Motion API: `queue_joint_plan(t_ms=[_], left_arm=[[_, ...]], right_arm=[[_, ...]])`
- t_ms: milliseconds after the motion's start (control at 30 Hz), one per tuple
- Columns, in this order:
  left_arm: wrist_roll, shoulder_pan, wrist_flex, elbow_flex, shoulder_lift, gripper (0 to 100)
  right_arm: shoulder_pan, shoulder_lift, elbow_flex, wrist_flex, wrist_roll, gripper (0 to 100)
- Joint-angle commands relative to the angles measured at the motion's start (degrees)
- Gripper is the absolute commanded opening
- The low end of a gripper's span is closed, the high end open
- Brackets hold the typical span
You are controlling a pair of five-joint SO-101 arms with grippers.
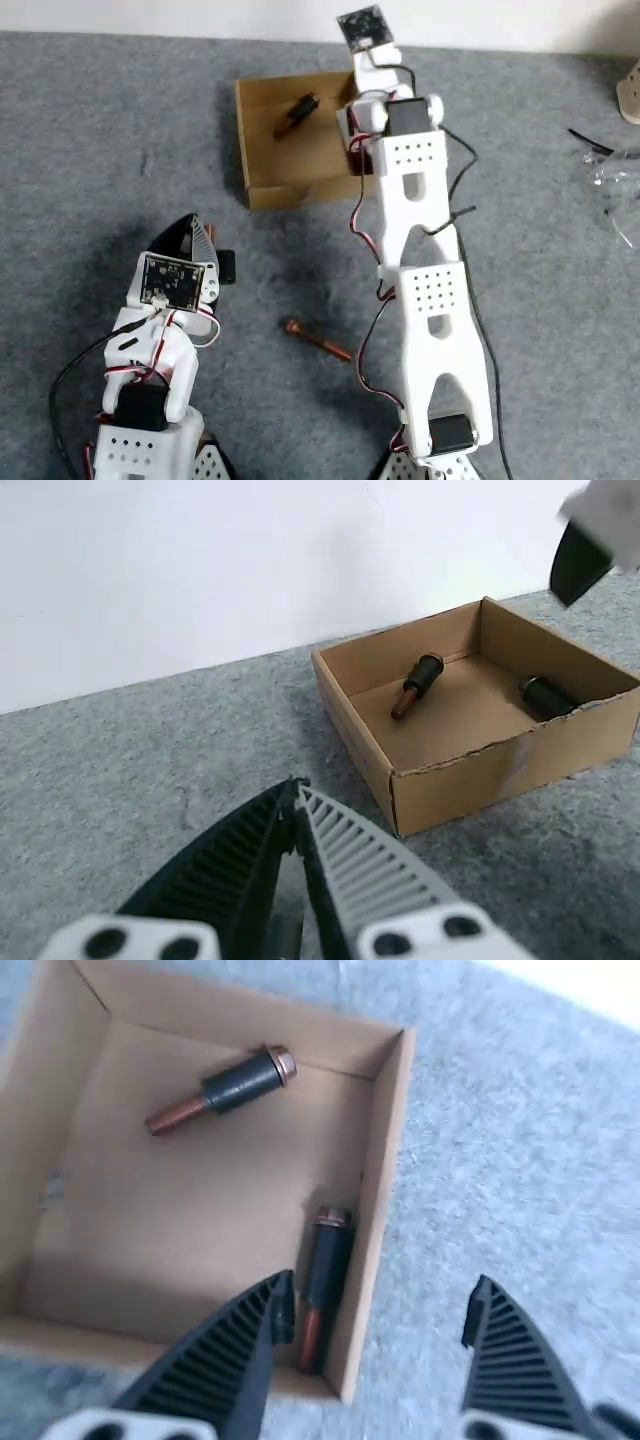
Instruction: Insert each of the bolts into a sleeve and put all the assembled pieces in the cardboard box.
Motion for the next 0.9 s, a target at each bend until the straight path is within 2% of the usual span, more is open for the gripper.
queue_joint_plan(t_ms=[0,167,400,867], left_arm=[[-0.44,1.19,-1.23,1.19,-0.22,1],[-0.44,1.19,-1.23,1.19,-0.22,1],[-0.44,1.1,-1.23,1.19,-0.22,1],[-0.44,1.1,-1.23,1.19,-0.22,1]], right_arm=[[-1.71,-9.89,-7.25,5.14,0.44,24.6],[-4.35,-16.66,-7.25,10.07,-0.09,24.6],[-4.7,-25.36,-7.16,9.98,-7.21,24.6],[-4.62,-45.85,-3.56,10.07,-7.21,24.6]])
